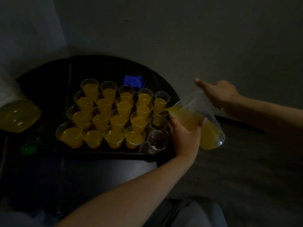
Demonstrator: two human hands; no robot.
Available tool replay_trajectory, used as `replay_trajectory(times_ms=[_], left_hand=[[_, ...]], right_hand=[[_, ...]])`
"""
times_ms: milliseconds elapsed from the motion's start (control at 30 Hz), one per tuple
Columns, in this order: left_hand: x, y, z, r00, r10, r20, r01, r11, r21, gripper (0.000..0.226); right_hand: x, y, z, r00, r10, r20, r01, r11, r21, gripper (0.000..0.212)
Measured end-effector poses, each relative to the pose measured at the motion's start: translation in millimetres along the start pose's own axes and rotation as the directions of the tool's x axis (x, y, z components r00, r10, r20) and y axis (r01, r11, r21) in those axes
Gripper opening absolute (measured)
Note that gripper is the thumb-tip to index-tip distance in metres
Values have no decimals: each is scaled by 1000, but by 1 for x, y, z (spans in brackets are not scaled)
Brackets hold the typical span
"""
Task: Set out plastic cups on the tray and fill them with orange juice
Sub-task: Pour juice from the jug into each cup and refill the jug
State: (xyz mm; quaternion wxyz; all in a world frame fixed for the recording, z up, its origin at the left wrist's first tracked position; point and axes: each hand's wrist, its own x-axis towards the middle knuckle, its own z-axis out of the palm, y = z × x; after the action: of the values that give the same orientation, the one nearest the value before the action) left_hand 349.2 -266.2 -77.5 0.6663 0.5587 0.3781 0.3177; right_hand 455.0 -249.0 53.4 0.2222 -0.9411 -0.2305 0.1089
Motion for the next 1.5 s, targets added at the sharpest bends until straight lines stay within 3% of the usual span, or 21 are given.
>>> replay_trajectory(times_ms=[533,1500], left_hand=[[-5,6,0,1000,-4,7,4,1000,-1,121],[9,1,-2,1000,10,19,-10,999,-33,118]], right_hand=[[-6,-4,-5,1000,5,27,-6,1000,16,62],[-1,-10,-5,1000,7,1,-7,999,-33,74]])
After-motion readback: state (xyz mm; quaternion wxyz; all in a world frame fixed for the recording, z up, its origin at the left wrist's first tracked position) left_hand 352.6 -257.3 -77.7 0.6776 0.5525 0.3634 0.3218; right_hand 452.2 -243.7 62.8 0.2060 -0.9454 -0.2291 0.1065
